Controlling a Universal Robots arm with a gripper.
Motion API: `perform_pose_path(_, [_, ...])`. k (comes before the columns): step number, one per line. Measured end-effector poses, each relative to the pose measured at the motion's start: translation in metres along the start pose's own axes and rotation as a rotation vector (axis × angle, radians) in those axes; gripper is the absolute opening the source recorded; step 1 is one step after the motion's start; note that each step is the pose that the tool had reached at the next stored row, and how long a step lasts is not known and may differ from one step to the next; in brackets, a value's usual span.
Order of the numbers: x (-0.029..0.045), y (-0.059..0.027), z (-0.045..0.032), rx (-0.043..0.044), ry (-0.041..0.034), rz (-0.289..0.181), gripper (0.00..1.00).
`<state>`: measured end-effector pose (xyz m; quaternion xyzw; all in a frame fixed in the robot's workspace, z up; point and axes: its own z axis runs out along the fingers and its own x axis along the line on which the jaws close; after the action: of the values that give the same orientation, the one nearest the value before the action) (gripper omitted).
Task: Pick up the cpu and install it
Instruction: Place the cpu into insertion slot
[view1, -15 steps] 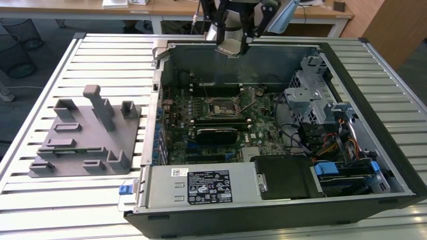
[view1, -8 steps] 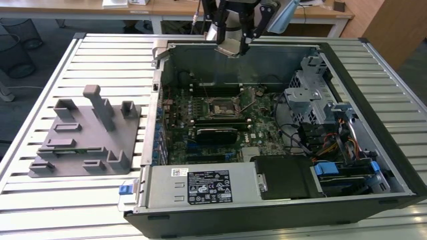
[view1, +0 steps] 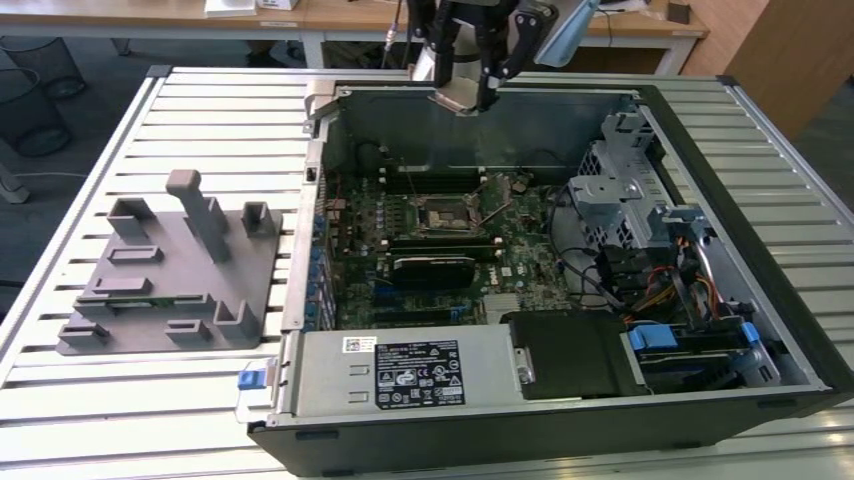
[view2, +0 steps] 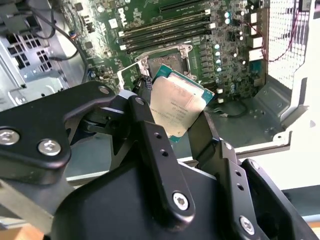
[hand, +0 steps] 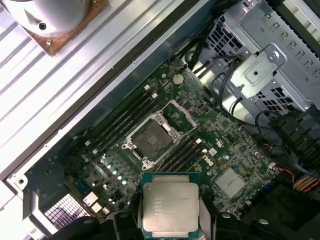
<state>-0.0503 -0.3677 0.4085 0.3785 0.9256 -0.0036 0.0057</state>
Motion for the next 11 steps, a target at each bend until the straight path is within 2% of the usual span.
perform_pose_path(11, [0.0010,0.0010,0.0007,0.0025,-0.0003,0.143,0.54])
